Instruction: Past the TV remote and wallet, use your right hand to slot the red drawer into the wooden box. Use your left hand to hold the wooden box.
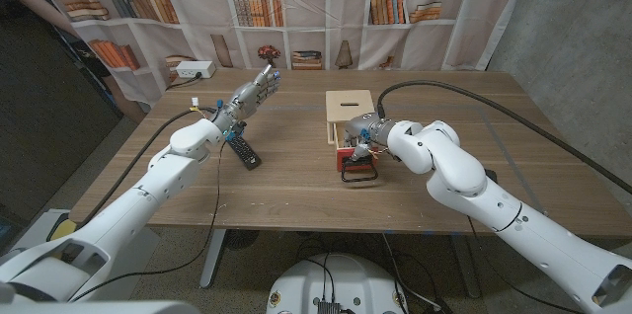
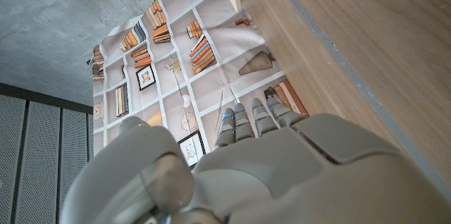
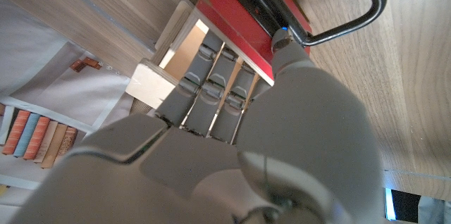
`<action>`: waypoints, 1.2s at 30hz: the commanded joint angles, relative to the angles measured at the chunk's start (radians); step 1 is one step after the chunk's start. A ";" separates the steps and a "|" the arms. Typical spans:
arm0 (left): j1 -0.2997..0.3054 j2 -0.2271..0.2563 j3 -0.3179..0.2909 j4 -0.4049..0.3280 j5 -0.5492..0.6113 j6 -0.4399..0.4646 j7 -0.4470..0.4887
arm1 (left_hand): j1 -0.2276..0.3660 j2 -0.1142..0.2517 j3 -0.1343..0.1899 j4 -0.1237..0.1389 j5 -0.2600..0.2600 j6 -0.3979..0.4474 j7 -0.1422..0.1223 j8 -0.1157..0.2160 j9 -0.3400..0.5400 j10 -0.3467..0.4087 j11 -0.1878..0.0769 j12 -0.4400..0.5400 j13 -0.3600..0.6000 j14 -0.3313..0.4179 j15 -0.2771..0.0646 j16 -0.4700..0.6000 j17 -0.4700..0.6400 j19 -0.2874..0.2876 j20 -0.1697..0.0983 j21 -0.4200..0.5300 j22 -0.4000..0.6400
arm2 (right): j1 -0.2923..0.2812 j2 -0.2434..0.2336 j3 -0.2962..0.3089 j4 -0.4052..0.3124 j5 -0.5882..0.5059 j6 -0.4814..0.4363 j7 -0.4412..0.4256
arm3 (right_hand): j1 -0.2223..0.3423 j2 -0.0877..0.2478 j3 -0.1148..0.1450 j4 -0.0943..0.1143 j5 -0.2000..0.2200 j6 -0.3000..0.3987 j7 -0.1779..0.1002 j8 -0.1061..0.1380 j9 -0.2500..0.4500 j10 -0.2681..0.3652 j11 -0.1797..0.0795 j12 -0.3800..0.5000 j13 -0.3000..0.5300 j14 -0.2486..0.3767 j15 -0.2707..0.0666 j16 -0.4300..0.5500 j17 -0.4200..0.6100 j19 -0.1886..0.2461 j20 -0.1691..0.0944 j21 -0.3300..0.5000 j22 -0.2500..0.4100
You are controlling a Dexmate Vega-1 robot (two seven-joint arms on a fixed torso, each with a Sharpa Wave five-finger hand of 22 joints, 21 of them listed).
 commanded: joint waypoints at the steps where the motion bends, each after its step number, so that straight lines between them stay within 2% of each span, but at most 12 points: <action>1: -0.016 -0.008 0.006 0.020 0.003 -0.003 -0.010 | 0.001 0.004 -0.011 -0.001 -0.004 0.005 0.001 -0.005 0.004 0.001 0.000 0.000 0.005 -0.003 0.001 -0.002 0.002 -0.005 -0.005 -0.003 0.002 | 0.016 0.011 -0.003 0.024 0.003 0.016 -0.006 | 0.037 0.049 -0.008 0.000 0.009 0.048 -0.033 0.004 0.002 0.033 -0.028 0.006 0.008 0.013 -0.073 0.008 0.000 0.008 -0.130 0.008 -0.001; 15: -0.023 -0.013 0.008 0.027 0.004 0.000 -0.013 | 0.002 0.005 -0.014 -0.001 -0.004 0.006 0.002 -0.005 0.004 0.002 -0.003 0.000 0.005 -0.003 0.000 -0.002 0.002 -0.005 -0.005 -0.003 0.002 | 0.036 0.003 0.004 0.028 0.015 0.023 0.002 | 0.037 0.052 -0.009 0.001 0.011 0.040 -0.035 -0.003 0.001 0.017 -0.031 0.001 0.012 0.004 -0.072 0.000 -0.002 -0.006 -0.130 0.014 -0.005; 36: -0.007 -0.007 0.002 0.010 0.003 0.005 0.002 | 0.004 0.007 -0.018 -0.001 -0.004 0.008 0.002 -0.005 0.004 0.002 -0.001 0.000 0.005 -0.004 -0.001 -0.002 0.002 -0.009 -0.004 -0.004 0.002 | 0.051 0.008 -0.007 0.051 0.030 0.020 -0.005 | 0.035 0.054 -0.011 0.004 0.013 0.043 -0.038 -0.005 0.001 0.027 -0.029 0.002 0.012 0.008 -0.072 0.000 -0.003 -0.009 -0.128 0.027 -0.008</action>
